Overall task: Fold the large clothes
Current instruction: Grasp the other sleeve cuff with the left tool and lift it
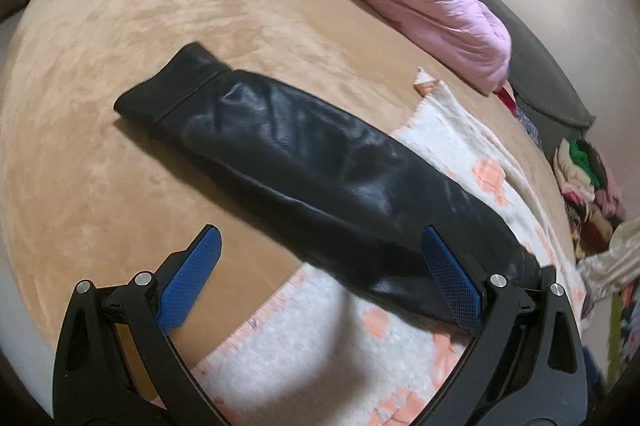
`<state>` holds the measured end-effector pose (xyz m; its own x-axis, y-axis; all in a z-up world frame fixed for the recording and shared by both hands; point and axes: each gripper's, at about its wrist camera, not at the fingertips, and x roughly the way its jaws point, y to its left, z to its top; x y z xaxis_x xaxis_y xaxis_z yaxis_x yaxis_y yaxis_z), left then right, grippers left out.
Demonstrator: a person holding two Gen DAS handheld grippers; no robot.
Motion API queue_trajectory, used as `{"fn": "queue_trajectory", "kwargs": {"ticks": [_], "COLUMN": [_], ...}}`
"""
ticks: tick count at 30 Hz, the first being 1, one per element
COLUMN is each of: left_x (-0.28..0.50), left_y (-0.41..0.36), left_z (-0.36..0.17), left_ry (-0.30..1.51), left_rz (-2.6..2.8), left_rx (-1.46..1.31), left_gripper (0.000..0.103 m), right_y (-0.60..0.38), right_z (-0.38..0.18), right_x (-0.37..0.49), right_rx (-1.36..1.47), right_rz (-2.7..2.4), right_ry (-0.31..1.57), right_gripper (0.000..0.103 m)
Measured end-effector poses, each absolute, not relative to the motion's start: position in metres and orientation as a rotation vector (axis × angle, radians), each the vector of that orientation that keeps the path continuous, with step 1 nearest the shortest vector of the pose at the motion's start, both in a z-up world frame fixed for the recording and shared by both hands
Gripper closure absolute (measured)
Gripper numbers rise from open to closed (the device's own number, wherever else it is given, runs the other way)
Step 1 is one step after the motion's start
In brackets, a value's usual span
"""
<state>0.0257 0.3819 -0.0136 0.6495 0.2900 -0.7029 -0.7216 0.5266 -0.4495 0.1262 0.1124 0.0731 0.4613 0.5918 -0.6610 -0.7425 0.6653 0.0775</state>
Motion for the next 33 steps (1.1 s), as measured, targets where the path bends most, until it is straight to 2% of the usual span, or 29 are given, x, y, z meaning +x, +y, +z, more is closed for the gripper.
{"fn": "queue_trajectory", "kwargs": {"ticks": [9,11,12,13,15,18,25,33], "left_x": [0.014,0.016,0.016,0.017,0.015,0.004,-0.013,0.0], "left_y": [0.43,0.438,0.443,0.447,0.456,0.456,0.424,0.369], "left_z": [-0.04,-0.04,-0.04,-0.039,-0.039,-0.033,0.017,0.102], "left_ry": [0.503,0.488,0.485,0.483,0.475,0.415,0.289,0.197], "left_rz": [0.677,0.691,0.708,0.727,0.755,0.703,0.607,0.456], "left_rx": [-1.074,-1.088,-1.089,-1.081,-1.079,-1.095,-0.949,-0.773], "left_gripper": [0.01,0.013,0.026,0.056,0.086,0.096,0.101,0.102], "right_y": [0.089,0.08,0.076,0.071,0.063,0.052,0.023,-0.013], "right_z": [0.064,0.063,0.063,0.063,0.064,0.067,0.065,0.068], "right_x": [0.123,0.123,0.124,0.124,0.125,0.125,0.127,0.131], "right_rx": [-0.227,-0.217,-0.211,-0.203,-0.191,-0.178,-0.137,-0.09], "right_rz": [0.794,0.776,0.768,0.758,0.744,0.724,0.688,0.636], "right_ry": [0.731,0.737,0.739,0.74,0.741,0.727,0.737,0.737], "right_gripper": [0.004,0.004,0.004,0.004,0.004,0.004,0.004,0.004]}}
